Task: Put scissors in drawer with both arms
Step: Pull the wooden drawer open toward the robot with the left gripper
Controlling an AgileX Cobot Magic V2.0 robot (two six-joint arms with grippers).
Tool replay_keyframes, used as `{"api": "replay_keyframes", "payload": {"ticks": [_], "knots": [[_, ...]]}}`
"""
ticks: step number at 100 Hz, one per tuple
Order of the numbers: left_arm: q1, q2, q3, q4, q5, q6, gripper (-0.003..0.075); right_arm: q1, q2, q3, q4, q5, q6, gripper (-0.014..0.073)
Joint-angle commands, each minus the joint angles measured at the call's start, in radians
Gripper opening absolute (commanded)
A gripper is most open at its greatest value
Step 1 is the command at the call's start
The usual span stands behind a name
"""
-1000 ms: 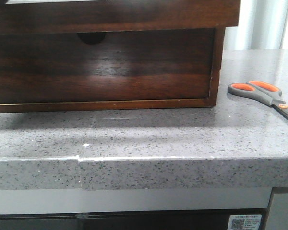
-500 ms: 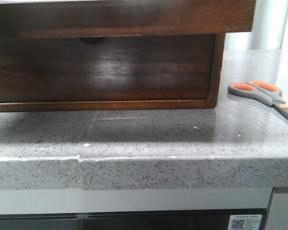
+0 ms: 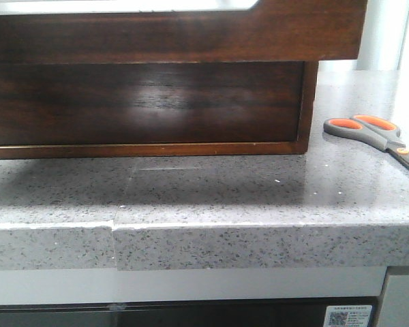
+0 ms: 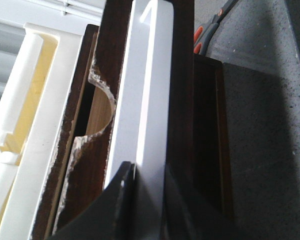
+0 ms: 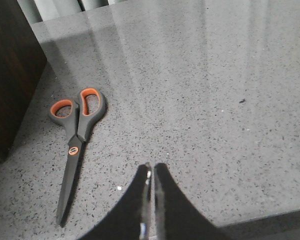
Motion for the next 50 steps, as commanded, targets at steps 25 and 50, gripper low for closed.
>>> {"api": "replay_keyframes", "payload": {"ticks": [25,50], "knots": [[-0.005,-0.010,-0.027,-0.047,-0.086,-0.026,0.0272,0.003,0.015,-0.033,-0.007,-0.068,-0.012,-0.0041],[-0.005,-0.107,-0.027,-0.133,-0.119,-0.026,0.0272,0.074,0.019,-0.033,-0.007,-0.058,-0.012,-0.0041]]}}
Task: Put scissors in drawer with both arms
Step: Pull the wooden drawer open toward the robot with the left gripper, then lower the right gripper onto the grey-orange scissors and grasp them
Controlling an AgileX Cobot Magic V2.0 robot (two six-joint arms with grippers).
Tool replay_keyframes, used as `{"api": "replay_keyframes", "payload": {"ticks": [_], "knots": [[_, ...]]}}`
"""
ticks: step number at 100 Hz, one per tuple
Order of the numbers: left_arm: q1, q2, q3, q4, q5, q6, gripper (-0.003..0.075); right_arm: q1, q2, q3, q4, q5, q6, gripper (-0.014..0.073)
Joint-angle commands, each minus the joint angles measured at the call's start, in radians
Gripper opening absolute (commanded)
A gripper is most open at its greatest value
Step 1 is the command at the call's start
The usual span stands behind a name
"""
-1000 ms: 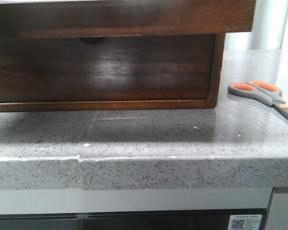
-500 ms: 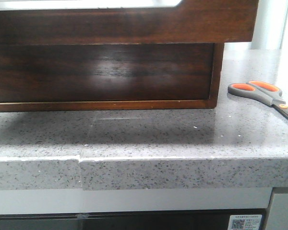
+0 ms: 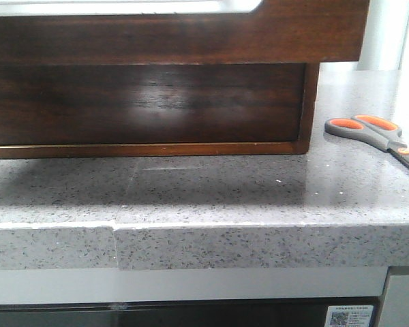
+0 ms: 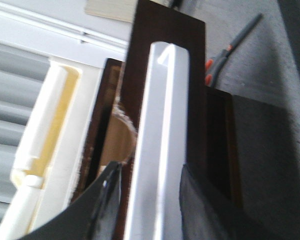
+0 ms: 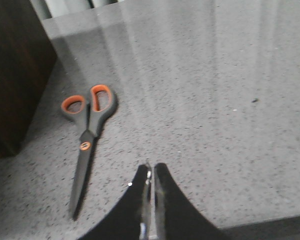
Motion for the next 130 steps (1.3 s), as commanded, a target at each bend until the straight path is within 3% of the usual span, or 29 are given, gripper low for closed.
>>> {"api": "replay_keyframes", "payload": {"ticks": [1,24,31,46,53,97,130], "knots": [[-0.005,-0.047,-0.029,-0.115,-0.034,-0.014,0.0272,0.038,0.019,-0.033,-0.007,-0.059,-0.012,-0.0041],[-0.005,-0.193,-0.029,-0.282,-0.034,-0.014,0.0272,0.090,0.152,-0.113,-0.020,0.034,-0.039,-0.0015],[-0.005,-0.228,-0.029,-0.296,-0.031,-0.014,0.0272,0.091,0.228,-0.164,-0.022,0.068,-0.041,0.0069],[-0.005,-0.267,-0.029,-0.296,-0.003,-0.014,0.0272,0.109,0.409,-0.299,-0.022,0.157,-0.087,0.0335],[-0.005,-0.269,-0.029,-0.296,0.006,-0.016,0.0272,0.127,0.494,-0.372,-0.022,0.212,-0.091,0.0394],[-0.005,-0.269,-0.029,-0.323,0.018,-0.030,0.0272,0.170,0.960,-0.771,-0.007,0.499,-0.091,0.0400],[-0.005,-0.269,-0.029,-0.323,0.036,-0.030,0.0272,0.246,1.134,-0.877,-0.007,0.529,-0.091,0.0400]]}}
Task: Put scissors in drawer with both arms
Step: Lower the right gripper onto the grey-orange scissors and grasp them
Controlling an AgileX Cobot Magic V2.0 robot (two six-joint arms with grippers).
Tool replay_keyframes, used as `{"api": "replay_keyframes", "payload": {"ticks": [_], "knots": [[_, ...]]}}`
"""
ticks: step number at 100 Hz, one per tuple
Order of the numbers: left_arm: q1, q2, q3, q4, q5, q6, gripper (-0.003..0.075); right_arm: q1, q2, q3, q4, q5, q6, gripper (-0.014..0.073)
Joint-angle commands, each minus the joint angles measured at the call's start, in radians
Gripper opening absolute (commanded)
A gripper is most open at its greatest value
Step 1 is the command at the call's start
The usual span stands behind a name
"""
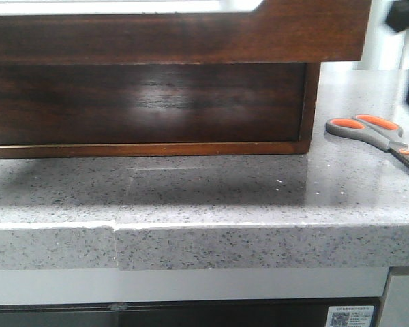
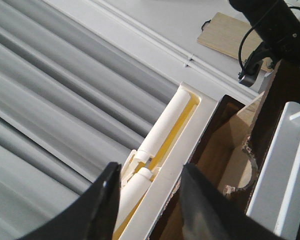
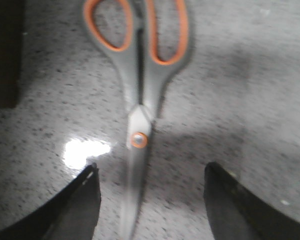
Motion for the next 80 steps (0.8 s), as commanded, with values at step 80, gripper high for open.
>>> {"api": "replay_keyframes", "payload": {"ticks": [80], "knots": [[-0.005,0.011,-0.029,-0.038,0.002,-0.021,0.0272,0.007,0.238,-0.127,-0.009,0.066,-0.015,0.0395]]}}
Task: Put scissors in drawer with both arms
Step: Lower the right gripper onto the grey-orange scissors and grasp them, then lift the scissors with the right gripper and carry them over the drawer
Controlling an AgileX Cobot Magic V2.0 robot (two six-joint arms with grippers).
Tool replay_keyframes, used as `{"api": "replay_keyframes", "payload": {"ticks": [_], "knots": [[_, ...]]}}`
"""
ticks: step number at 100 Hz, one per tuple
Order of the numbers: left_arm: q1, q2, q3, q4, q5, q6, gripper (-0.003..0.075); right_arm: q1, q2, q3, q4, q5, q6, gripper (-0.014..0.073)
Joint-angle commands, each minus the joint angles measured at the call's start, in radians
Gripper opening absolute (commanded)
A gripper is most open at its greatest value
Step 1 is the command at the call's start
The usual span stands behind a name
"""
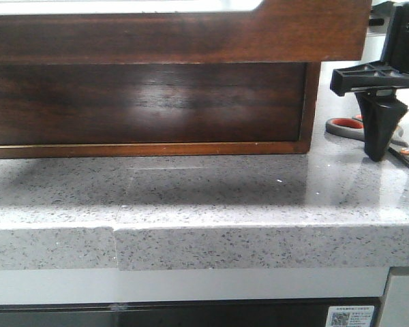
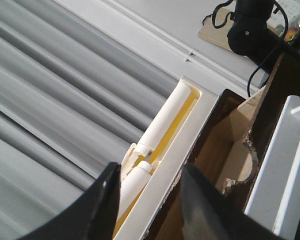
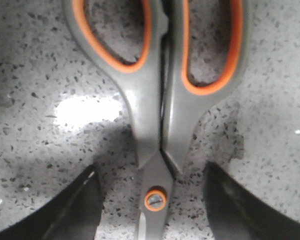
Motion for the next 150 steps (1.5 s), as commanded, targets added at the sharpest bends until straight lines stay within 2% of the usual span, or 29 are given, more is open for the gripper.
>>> {"api": "replay_keyframes", "payload": {"ticks": [1,8,15,29,37,55,74,100,115,131,140,150], "knots": [[-0.005,0.011,-0.029,-0.035,-0.022,-0.014,0.0272,0.000,-0.008,-0.021,-0.016,0.013,-0.013,0.0394],[-0.005,0.011,-0.029,-0.035,-0.022,-0.014,0.0272,0.000,0.001,-0.021,-0.016,0.022,-0.013,0.0353],[-0.005,0.011,-0.029,-0.035,-0.022,-0.014,0.0272,0.000,0.001,-0.021,-0.016,0.027,-0.013,0.0269],[-0.005,0.011,-0.029,-0.035,-0.020,-0.014,0.0272,0.000,0.001,-0.021,-0.016,0.038,-0.013,0.0031],[-0.005,0.011,-0.029,-0.035,-0.020,-0.014,0.0272,0.000,-0.003,-0.021,-0.016,0.043,-0.013,-0.0069],[-0.005,0.011,-0.029,-0.035,-0.020,-0.014,0.0272,0.000,-0.050,-0.021,-0.028,0.083,-0.013,-0.0067],[-0.005,0.011,-0.029,-0.035,-0.001,-0.014,0.0272,-0.035,-0.199,-0.029,-0.036,0.088,-0.013,-0.0067],[-0.005,0.011,-0.029,-0.035,0.001,-0.014,0.0272,-0.067,-0.417,-0.213,-0.039,0.131,-0.058,-0.0067],[-0.005,0.011,-0.029,-0.035,0.001,-0.014,0.0272,-0.067,-0.478,-0.384,0.035,0.142,-0.186,-0.0069],[-0.005,0.011,-0.029,-0.035,0.001,-0.014,0.0272,-0.067,-0.483,-0.540,0.276,0.158,-0.410,-0.0069],[-0.005,0.011,-0.029,-0.035,0.001,-0.014,0.0272,-0.057,-0.481,-0.566,0.374,0.142,-0.494,-0.0069],[-0.005,0.011,-0.029,-0.035,0.001,-0.014,0.0272,-0.012,-0.476,-0.566,0.385,0.126,-0.559,-0.0069]]}}
